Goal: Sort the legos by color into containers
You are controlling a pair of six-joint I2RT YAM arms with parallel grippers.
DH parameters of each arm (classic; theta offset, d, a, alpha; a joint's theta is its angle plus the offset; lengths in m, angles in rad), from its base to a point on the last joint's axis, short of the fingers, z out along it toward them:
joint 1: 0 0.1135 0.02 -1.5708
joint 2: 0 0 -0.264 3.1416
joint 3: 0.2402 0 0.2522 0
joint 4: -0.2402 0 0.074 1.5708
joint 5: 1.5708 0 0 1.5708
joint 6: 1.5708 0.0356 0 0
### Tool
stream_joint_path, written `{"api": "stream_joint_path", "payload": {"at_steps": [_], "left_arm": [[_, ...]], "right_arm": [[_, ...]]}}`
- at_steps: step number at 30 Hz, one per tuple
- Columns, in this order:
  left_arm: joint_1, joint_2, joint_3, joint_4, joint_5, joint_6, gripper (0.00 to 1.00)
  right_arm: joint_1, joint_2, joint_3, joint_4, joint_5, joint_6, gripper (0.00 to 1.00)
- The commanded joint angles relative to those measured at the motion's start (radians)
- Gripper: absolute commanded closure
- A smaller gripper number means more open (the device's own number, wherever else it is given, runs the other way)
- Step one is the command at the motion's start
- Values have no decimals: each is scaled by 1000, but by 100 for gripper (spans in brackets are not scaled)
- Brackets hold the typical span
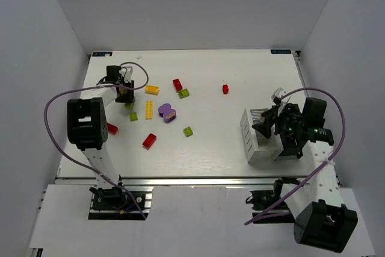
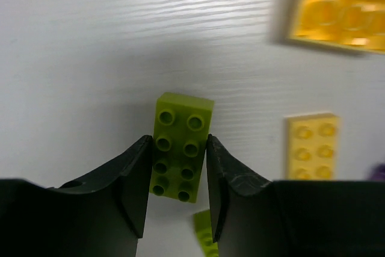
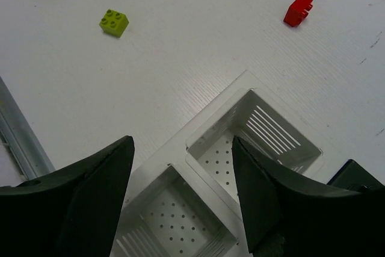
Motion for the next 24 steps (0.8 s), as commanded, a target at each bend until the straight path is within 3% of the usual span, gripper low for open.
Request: {"api": "stream_joint_path", "payload": {"at_steps": [1, 2, 4, 5, 6, 10, 14, 18, 24], "left_arm": [[-28, -120, 13, 24, 307, -52, 88], [-29, -181, 14, 48, 359, -70, 91], [-53, -240, -22, 172, 543, -151, 99], [-53, -295, -44, 226, 631, -183, 100], [-65, -320, -93, 284, 670, -213, 100], [-121, -378, -130, 464, 809, -332, 100], [-269, -364, -139, 587, 884, -454, 100], [-427, -320, -141, 738, 860, -561, 100], [-619, -246, -107, 909, 702, -668, 100]], "right_arm": [[-9, -15, 35, 10, -53, 12, 30], [-6, -7, 38, 12, -63, 16, 51], [-8, 5, 39, 12, -66, 27, 73], [-8, 7, 41, 12, -71, 27, 91], [-8, 11, 42, 15, -71, 28, 96], [-8, 13, 35, 49, -53, 62, 97], [-8, 0, 24, 134, 48, 203, 100], [-12, -38, 4, 266, 186, 356, 100], [-32, -59, 18, 311, 403, 450, 100]]}}
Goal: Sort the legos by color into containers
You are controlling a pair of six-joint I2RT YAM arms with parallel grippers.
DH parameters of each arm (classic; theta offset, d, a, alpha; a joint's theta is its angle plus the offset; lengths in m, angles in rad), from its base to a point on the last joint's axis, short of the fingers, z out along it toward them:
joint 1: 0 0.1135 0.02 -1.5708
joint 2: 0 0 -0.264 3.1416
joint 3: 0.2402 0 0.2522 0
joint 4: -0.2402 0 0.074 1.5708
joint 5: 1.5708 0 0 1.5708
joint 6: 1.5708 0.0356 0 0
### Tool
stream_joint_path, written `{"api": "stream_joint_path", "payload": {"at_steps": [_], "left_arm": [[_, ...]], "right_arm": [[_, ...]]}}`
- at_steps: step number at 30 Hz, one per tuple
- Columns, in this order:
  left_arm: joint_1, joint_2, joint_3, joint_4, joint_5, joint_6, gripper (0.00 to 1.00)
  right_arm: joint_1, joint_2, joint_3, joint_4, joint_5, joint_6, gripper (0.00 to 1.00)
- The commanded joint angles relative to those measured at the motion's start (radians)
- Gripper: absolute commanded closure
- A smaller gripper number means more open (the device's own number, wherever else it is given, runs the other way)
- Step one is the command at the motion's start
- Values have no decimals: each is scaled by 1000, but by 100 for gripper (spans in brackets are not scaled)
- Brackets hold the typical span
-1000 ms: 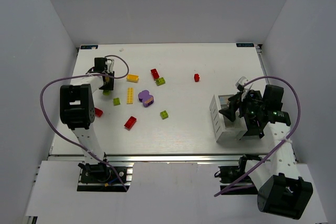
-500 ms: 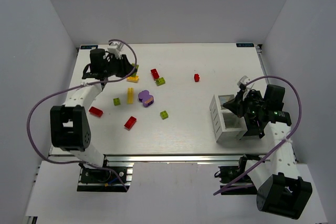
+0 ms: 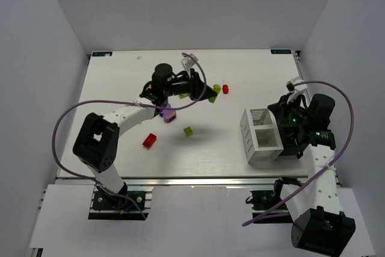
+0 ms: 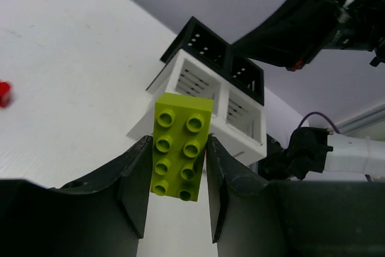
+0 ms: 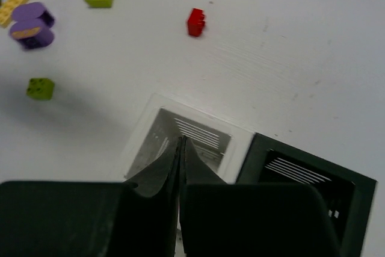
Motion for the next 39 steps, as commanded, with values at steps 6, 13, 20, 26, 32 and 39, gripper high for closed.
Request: {"api": "stream_joint_path", "payload": {"at_steps": [6, 13, 20, 26, 32, 39], "left_arm": [[-213, 194, 154, 268, -221, -112, 100], [-339, 434, 417, 257, -269, -108, 100], [-391, 518, 560, 121, -297, -31, 100], [-409, 526, 547, 55, -313, 1, 97], [-409, 520, 541, 10, -336, 21, 56], [-419, 474, 569, 18, -318, 23, 35]], "right_arm": [[-47, -28, 5, 108, 255, 127, 100], [-69, -40, -1, 111, 245, 125, 100], [-70, -43, -4, 108, 226, 116, 100], [-73, -45, -7, 108, 217, 114, 100], [-82, -48, -7, 102, 189, 111, 100], [-96, -48, -12, 101, 153, 104, 100]]}}
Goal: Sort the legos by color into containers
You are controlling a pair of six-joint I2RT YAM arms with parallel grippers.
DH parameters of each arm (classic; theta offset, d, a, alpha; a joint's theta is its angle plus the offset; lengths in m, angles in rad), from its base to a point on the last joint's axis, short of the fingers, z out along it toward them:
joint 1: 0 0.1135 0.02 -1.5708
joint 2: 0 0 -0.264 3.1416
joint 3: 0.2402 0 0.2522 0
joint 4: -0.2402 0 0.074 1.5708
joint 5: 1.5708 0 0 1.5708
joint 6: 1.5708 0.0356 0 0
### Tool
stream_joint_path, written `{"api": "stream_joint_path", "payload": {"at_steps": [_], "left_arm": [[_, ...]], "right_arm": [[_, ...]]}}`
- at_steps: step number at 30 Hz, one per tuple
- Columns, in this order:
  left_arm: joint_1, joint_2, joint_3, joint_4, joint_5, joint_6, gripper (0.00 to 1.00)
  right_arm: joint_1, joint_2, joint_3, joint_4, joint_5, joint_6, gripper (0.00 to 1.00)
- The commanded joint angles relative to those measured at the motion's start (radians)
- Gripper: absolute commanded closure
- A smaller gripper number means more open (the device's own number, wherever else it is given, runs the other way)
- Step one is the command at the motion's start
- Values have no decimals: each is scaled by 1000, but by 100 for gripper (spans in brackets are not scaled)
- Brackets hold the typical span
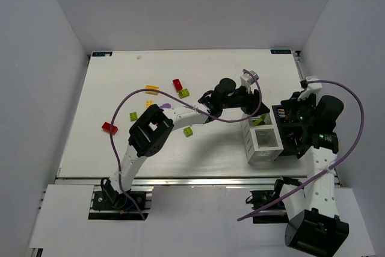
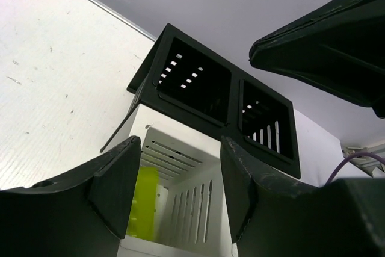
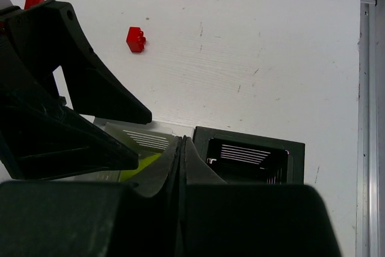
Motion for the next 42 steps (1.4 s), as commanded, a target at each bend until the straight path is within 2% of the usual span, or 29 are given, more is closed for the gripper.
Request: {"api": "stream_joint_path", "payload": {"at_steps": [1, 4, 5, 7, 8, 9, 10, 12, 13, 14, 15, 16, 17, 18, 20, 22, 23, 24, 25, 26, 28, 29, 30, 31, 33, 35, 37, 42], "left_arm": [[-13, -86, 51, -13, 16, 16, 34], [-13, -130, 39, -12, 17, 16, 37], [-4, -153, 22, -7, 14, 18, 52], [15, -248, -46, -28, -5, 20, 75], [30, -291, -73, -50, -20, 44, 94], [30, -395, -104, -96, -104, 79, 99], [42, -450, -168, -198, -170, 117, 100], [64, -556, -237, -300, -288, 203, 100], [78, -657, -309, -405, -390, 214, 100], [98, -705, -342, -468, -440, 214, 100], [140, -750, -371, -528, -509, 210, 100], [162, -789, -398, -586, -636, 201, 96], [186, -861, -453, -699, -675, 184, 87], [234, -897, -490, -737, -701, 181, 63], [275, -995, -606, -826, -760, 138, 40], [326, -1049, -682, -881, -792, 98, 22], [340, -1093, -751, -895, -806, 55, 16], [354, -1112, -780, -914, -819, 32, 12], [380, -1127, -806, -937, -826, 4, 9], [391, -1156, -848, -946, -839, -3, 9], [409, -1189, -879, -961, -853, -16, 8], [409, -1201, -886, -967, -867, -19, 8], [409, -1230, -880, -972, -870, -16, 8], [409, -1241, -873, -983, -873, -5, 8], [409, -1273, -853, -992, -924, 12, 8], [409, -1291, -851, -1006, -979, 38, 8], [409, -1313, -874, -1016, -1054, 52, 8], [409, -1345, -903, -1004, -1079, 41, 8]], "right_arm": [[-14, -15, -13, 30, -35, -8, 100], [-18, -15, -13, 24, -67, -26, 100], [-20, -20, -11, 18, -89, -41, 100], [-21, -20, -5, -17, -214, -98, 88], [-23, -22, -2, -55, -328, -168, 71], [-23, -18, -1, -72, -389, -205, 63], [-17, -15, -1, -94, -441, -241, 55], [-12, -3, 10, -162, -556, -346, 42], [-4, -2, 19, -187, -579, -388, 38], [2, 6, 28, -206, -587, -420, 31], [9, 15, 38, -203, -580, -419, 30], [41, 27, 68, -195, -566, -405, 28], [60, 62, 88, -178, -555, -390, 28], [107, 83, 114, -174, -499, -367, 28], [192, 156, 200, -165, -424, -332, 27], [307, 214, 275, -163, -287, -283, 26], [416, 282, 300, -177, -185, -275, 24], [460, 317, 323, -183, -135, -264, 24], [498, 389, 341, -192, -94, -267, 24], [604, 423, 389, -215, -19, -270, 23], [660, 538, 447, -268, -18, -343, 16], [725, 569, 490, -319, -76, -382, 11], [741, 593, 501, -338, -124, -437, 11], [775, 641, 506, -373, -164, -603, 11], [839, 676, 496, -445, -259, -765, 11], [873, 719, 486, -456, -259, -948, 11], [922, 770, 484, -450, -242, -1041, 11], [1000, 892, 545, -378, -115, -1129, 11]]}}
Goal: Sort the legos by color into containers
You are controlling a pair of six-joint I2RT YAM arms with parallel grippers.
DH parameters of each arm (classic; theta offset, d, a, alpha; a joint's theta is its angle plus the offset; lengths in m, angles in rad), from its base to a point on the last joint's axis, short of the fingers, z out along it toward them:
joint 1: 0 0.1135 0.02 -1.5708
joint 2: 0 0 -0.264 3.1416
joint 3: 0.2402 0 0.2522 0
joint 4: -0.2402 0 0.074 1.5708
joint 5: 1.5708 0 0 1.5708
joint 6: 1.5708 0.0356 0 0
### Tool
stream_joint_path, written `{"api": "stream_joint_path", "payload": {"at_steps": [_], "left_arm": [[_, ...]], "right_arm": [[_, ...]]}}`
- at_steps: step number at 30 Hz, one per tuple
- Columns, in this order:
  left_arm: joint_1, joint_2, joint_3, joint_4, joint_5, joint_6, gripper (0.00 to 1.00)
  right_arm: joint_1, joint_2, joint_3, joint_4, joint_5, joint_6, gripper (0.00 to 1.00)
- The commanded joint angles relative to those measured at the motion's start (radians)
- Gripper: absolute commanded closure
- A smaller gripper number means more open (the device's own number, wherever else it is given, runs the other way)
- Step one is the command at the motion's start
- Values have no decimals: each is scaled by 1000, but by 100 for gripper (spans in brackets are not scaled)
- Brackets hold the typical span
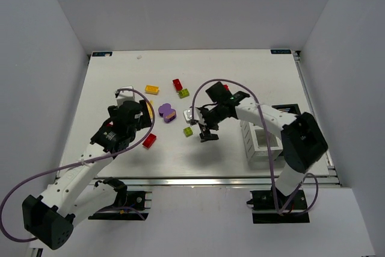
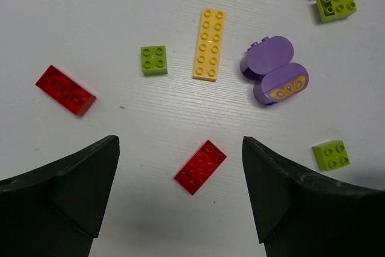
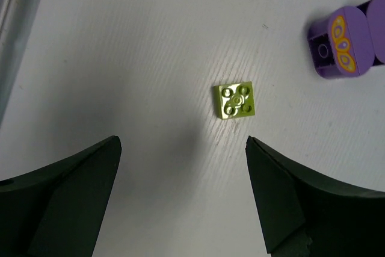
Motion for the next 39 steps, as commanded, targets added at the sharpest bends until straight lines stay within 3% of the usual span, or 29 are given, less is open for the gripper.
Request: {"api": "stream_joint_path", "payload": {"at_steps": [1, 8, 13, 27, 28, 33, 37, 39], "left_arm": [[2, -25, -11, -14, -97, -7, 8], [2, -174, -32, -23, -193, -29, 9], [2, -180, -28, -27, -199, -33, 12], [2, -168, -29, -11, -151, -15, 18], [2, -166, -32, -7, -141, -12, 21], [2, -107, -33, -1, -98, -12, 40], [11, -56, -29, 8, -63, -7, 42], [31, -30, -32, 19, -36, -1, 42]], "right_arm": [[46, 98, 89, 16, 67, -171, 11], [128, 298, 244, 50, 165, -87, 12], [142, 404, 341, 28, 224, -50, 14], [142, 415, 307, -35, 322, -53, 34], [143, 416, 308, -42, 320, -55, 37], [137, 421, 311, -75, 316, -47, 70], [134, 392, 299, -71, 293, -6, 86], [125, 354, 302, -70, 271, 22, 88]]}}
